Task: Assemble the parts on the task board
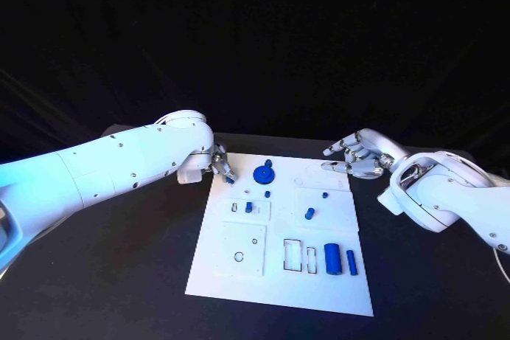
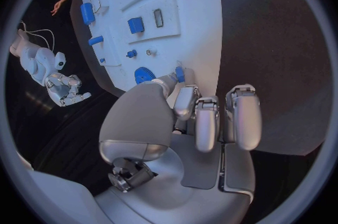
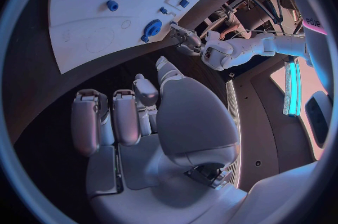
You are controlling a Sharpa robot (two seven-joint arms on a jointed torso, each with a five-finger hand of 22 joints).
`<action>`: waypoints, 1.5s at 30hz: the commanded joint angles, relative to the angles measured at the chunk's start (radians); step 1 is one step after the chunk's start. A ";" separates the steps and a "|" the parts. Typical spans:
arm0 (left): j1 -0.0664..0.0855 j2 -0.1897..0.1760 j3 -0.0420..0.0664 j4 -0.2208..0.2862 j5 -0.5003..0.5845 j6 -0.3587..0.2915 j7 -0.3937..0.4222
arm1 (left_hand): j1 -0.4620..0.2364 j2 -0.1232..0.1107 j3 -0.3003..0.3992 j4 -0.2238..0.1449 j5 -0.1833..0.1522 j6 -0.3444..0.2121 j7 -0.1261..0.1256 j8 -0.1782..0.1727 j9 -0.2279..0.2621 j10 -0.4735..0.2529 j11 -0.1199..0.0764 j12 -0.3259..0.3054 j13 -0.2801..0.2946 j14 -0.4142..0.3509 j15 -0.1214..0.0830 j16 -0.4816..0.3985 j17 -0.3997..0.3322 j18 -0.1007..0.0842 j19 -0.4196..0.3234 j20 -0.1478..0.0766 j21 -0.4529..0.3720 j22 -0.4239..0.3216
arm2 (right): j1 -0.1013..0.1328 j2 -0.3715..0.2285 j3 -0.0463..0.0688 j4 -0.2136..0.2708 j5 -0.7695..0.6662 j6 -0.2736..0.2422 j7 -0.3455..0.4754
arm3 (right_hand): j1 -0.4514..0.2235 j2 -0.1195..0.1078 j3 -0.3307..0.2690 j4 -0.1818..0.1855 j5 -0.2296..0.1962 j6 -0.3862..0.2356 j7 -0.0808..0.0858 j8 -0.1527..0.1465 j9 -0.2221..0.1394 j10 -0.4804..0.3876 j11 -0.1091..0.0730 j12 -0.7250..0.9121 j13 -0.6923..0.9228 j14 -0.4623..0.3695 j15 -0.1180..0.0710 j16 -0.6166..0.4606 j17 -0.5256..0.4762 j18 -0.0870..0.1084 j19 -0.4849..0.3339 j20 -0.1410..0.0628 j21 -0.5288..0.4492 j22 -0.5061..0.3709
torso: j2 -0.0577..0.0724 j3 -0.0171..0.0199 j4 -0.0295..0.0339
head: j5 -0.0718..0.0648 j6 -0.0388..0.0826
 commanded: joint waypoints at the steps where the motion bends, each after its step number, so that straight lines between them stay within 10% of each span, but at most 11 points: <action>1: -0.002 -0.013 0.000 0.020 0.032 -0.048 0.014 | -0.023 -0.017 0.127 -0.099 -0.002 -0.005 -0.003 0.008 0.004 0.002 0.006 0.001 -0.005 0.107 0.005 0.003 0.263 -0.002 0.049 0.003 -0.005 0.111 | -0.001 0.001 0.000 0.000 -0.007 0.011 0.003 | 0.000 0.011 -0.007 0.001 0.003 0.006 -0.002 0.003 0.001 0.003 -0.005 -0.001 0.001 0.046 -0.005 -0.007 0.000 0.008 -0.004 0.000 -0.004 0.000 | 0.000 0.0001 -0.0002 | 0.002 0.004; 25: -0.065 -0.190 -0.001 0.323 -0.062 -0.188 0.114 | -0.044 -0.075 0.220 -0.149 -0.005 -0.003 -0.009 0.029 0.014 0.009 0.002 0.001 -0.007 0.107 0.003 0.003 0.263 -0.005 0.053 0.002 0.001 0.123 | -0.002 0.002 -0.002 -0.006 -0.007 0.014 0.003 | 0.001 0.011 -0.008 0.001 0.003 0.007 -0.002 0.003 0.001 0.002 -0.005 -0.002 0.000 0.046 -0.005 -0.008 -0.001 0.008 -0.004 -0.001 -0.005 0.000 | 0.000 -0.0014 0.0019 | 0.008 0.002; 45: -0.077 -0.210 -0.001 0.375 -0.107 -0.136 0.105 | -0.039 -0.091 0.240 -0.162 -0.002 0.003 -0.010 0.029 0.010 0.013 0.001 -0.002 -0.012 0.107 0.002 0.003 0.263 -0.006 0.055 0.002 0.006 0.129 | -0.005 0.002 -0.002 -0.006 -0.007 0.016 0.003 | 0.001 0.011 -0.008 0.001 0.003 0.007 -0.002 0.003 0.001 0.002 -0.005 -0.002 0.000 0.046 -0.005 -0.008 -0.001 0.008 -0.004 -0.001 -0.005 0.000 | 0.002 -0.0011 0.0001 | 0.008 -0.015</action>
